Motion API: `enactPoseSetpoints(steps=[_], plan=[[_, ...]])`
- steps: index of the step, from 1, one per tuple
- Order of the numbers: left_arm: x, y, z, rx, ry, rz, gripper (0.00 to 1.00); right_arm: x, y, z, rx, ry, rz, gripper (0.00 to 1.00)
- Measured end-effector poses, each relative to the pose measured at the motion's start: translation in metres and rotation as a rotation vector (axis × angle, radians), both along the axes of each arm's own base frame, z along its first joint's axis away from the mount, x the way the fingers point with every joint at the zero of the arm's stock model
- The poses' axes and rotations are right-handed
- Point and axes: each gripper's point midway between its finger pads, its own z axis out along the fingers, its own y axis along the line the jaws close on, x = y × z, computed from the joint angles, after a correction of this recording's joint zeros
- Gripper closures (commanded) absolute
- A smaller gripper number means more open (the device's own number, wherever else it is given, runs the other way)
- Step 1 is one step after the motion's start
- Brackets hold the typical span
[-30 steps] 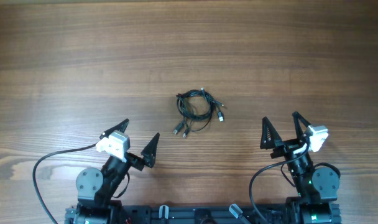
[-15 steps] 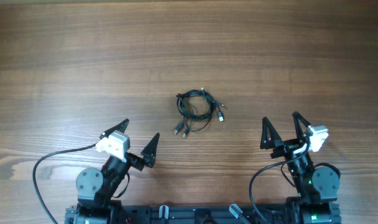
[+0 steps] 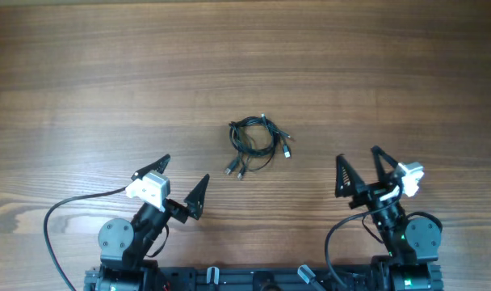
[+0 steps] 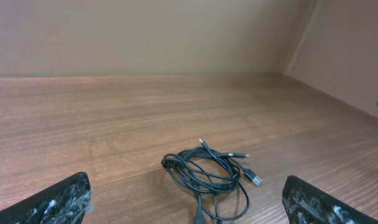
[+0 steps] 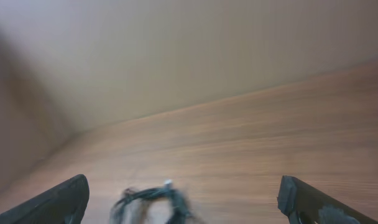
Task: Untangle cables
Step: 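Move both grippers forward to the black cable bundle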
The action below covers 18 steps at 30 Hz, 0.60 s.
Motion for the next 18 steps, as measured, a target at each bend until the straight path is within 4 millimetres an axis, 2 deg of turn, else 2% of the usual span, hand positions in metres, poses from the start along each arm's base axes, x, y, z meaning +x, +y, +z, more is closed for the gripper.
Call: enactPoseSetpoints(steps=[3, 5, 7, 12, 18], plan=[[-0.002, -0.003, 0.002, -0.001, 0.018, -0.018, 0.00, -0.007, 0.016, -0.003, 0.010, 0.022, 0.103, 0.00], [-0.002, -0.004, 0.013, -0.002, 0.016, -0.027, 0.00, -0.012, 0.024, -0.006, 0.012, 0.044, 0.158, 0.00], [-0.003, -0.006, 0.027, -0.007, 0.020, -0.039, 0.00, -0.017, 0.031, 0.001, 0.016, 0.054, 0.207, 0.00], [-0.001, -0.015, 0.060, -0.011, 0.092, -0.096, 0.00, -0.032, 0.045, 0.050, 0.028, 0.022, 0.312, 0.00], [0.013, -0.023, 0.100, -0.011, 0.191, -0.134, 0.00, -0.040, 0.053, 0.092, 0.044, 0.146, 0.369, 0.00]])
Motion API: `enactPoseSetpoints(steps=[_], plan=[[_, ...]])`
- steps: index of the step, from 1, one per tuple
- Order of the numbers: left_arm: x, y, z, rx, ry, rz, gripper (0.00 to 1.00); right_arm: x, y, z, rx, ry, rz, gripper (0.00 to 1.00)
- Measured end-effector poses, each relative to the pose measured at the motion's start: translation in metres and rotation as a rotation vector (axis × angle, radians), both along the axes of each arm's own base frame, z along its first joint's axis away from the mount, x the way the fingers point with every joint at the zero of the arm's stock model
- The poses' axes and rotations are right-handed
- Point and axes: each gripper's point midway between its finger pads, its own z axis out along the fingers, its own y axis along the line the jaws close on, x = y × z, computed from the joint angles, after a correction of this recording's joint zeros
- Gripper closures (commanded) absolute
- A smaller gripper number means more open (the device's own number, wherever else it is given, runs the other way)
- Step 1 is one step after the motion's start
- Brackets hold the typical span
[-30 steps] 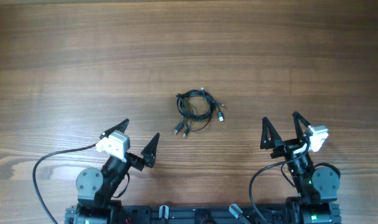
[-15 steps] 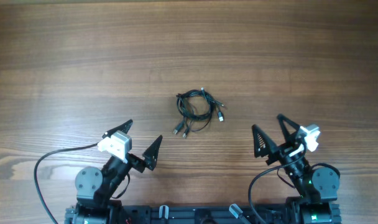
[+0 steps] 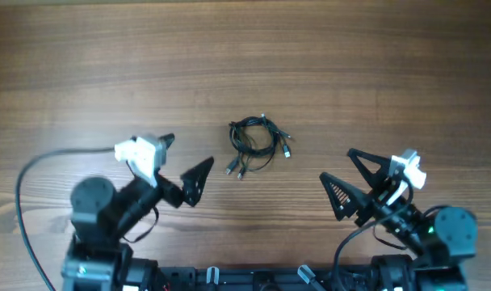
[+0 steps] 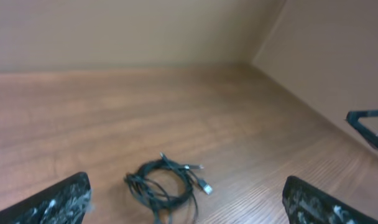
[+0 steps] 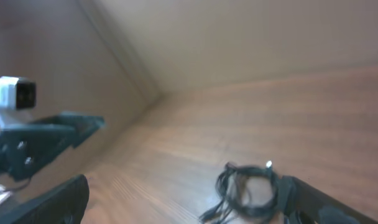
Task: Untangle cables
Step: 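Move both grippers forward to the black cable bundle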
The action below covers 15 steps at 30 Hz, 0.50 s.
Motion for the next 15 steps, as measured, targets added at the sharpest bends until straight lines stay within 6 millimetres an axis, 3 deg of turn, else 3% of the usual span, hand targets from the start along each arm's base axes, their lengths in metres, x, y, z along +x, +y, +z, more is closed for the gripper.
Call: enactPoseSetpoints(steps=[6, 10, 15], plan=[[0.025, -0.008, 0.038, 0.014, 0.162, -0.025, 0.00, 0.007, 0.005, 0.036, -0.029, 0.168, 0.042, 0.00], [0.047, -0.011, 0.043, 0.031, 0.334, -0.024, 0.00, 0.015, 0.005, 0.058, -0.085, 0.246, 0.055, 0.00], [0.081, -0.018, 0.035, 0.031, 0.425, -0.041, 0.00, 0.039, -0.008, 0.062, -0.169, 0.384, -0.019, 0.00]])
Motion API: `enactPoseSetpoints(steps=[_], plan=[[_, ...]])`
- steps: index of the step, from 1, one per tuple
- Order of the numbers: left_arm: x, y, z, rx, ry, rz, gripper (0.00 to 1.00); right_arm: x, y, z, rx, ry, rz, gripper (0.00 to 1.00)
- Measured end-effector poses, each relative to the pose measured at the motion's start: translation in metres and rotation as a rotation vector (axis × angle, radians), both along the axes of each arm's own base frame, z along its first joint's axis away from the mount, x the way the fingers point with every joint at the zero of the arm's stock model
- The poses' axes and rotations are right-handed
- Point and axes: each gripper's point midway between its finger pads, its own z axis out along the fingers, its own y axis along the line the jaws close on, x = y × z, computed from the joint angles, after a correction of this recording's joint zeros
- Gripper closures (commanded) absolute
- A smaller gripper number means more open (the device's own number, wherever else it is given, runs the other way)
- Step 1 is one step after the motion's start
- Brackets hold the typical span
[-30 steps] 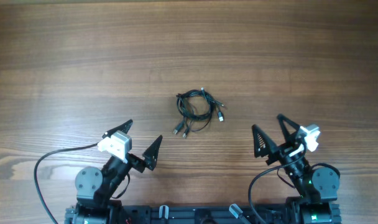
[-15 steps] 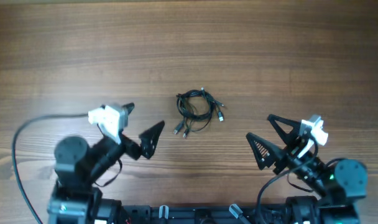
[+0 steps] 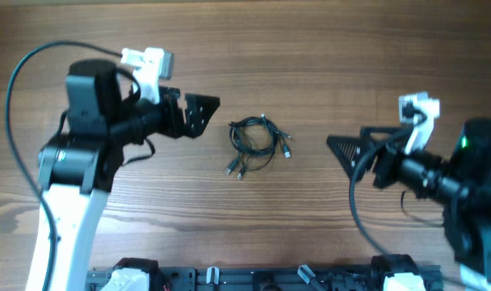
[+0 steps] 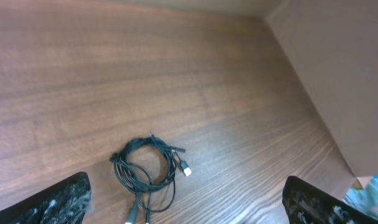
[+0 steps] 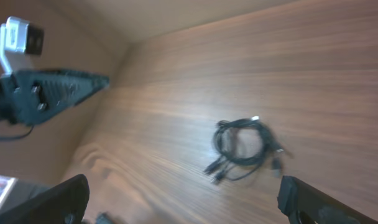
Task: Untangle cables
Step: 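Move both grippers forward to the black cable bundle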
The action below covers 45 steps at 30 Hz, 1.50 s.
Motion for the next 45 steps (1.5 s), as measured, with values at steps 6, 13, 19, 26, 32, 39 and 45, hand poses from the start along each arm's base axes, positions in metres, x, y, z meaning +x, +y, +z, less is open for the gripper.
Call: enactPoseSetpoints(steps=[6, 13, 19, 26, 32, 39, 45], plan=[[0.024, -0.007, -0.041, -0.004, 0.131, -0.017, 0.21, 0.033, -0.008, -0.027, -0.061, 0.101, -0.045, 0.13], [0.047, -0.027, -0.139, 0.036, 0.484, 0.117, 0.34, 0.055, -0.012, -0.078, -0.100, 0.304, -0.058, 0.24], [0.038, -0.043, -0.194, 0.150, 0.653, 0.254, 0.44, 0.061, -0.023, -0.102, -0.148, 0.395, -0.116, 0.23], [0.024, -0.052, -0.240, 0.264, 0.767, 0.348, 0.67, 0.063, -0.030, -0.105, -0.171, 0.407, -0.160, 0.23], [0.018, -0.049, -0.271, 0.321, 0.839, 0.410, 0.82, 0.063, -0.031, -0.106, -0.171, 0.412, -0.171, 0.23], [0.020, -0.049, -0.284, 0.333, 0.848, 0.425, 0.93, 0.063, -0.031, -0.106, -0.166, 0.419, -0.178, 0.23], [0.025, -0.050, -0.298, 0.343, 0.838, 0.433, 0.96, 0.064, -0.031, -0.109, -0.168, 0.430, -0.177, 0.23]])
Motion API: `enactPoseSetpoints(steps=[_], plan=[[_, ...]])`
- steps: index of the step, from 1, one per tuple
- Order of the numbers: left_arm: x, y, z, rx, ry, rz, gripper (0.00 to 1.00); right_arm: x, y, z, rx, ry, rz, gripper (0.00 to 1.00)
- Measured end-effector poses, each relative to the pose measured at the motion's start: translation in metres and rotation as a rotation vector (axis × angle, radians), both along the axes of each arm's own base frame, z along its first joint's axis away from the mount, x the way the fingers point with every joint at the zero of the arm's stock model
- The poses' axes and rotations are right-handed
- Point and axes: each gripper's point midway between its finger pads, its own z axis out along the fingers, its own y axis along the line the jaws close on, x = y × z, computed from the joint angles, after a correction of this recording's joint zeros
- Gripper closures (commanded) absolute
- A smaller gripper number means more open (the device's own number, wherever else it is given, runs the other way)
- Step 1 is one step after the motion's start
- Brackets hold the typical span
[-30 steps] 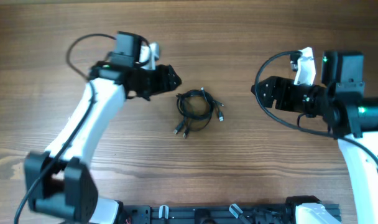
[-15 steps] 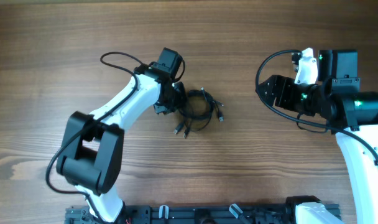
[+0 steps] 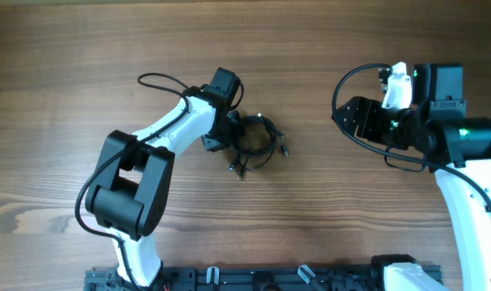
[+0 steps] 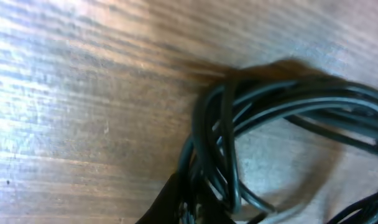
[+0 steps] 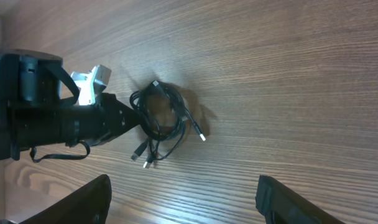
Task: Untangle cables
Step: 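Move both grippers forward to the black cable bundle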
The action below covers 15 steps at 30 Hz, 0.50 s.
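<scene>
A small tangled coil of black cables (image 3: 253,139) lies mid-table, with loose plug ends (image 3: 236,170) trailing toward the front. My left gripper (image 3: 226,133) sits at the coil's left edge, shut on several strands. In the left wrist view the strands (image 4: 270,124) fill the frame and run down between the dark fingertips (image 4: 176,202). My right gripper (image 3: 346,121) hangs open to the right of the coil, well apart from it. Its wrist view looks down on the coil (image 5: 164,118) and on the left gripper (image 5: 111,121).
The wooden table (image 3: 350,48) stretches around the coil on all sides. The left arm's own black lead (image 3: 161,81) loops over the table behind its wrist. One plug (image 3: 287,150) sticks out on the coil's right side.
My left gripper was open and high to the left of the coil; now it is down at the coil's left edge and shut on strands. The right arm has lifted and turned toward the coil.
Both arms first rested low at the table's front edge, grippers open, the coil untouched. Then both were raised and swung outward, left and right of the coil. Now the left gripper grips the coil's left edge while the right stays open at the right.
</scene>
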Motion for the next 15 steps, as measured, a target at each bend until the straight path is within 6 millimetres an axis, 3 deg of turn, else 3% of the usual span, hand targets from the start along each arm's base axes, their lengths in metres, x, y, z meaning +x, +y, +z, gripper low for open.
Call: enactPoseSetpoints(steps=[6, 9, 11, 13, 15], plan=[[0.007, -0.002, -0.001, -0.008, -0.029, -0.016, 0.96, 0.001, 0.001, 0.000, 0.008, 0.001, 0.002, 0.24], [0.011, -0.010, 0.007, -0.060, -0.066, -0.100, 0.96, 0.001, 0.009, 0.005, 0.047, -0.016, 0.037, 0.30], [0.015, -0.015, 0.028, -0.119, -0.117, -0.167, 0.96, 0.000, 0.015, 0.008, 0.072, -0.024, 0.065, 0.32], [0.019, -0.020, 0.068, -0.190, -0.215, -0.237, 0.96, 0.000, 0.021, 0.012, 0.106, -0.037, 0.090, 0.34], [0.020, -0.024, 0.121, -0.253, -0.349, -0.300, 0.96, 0.001, 0.026, 0.017, 0.136, -0.054, 0.113, 0.35]])
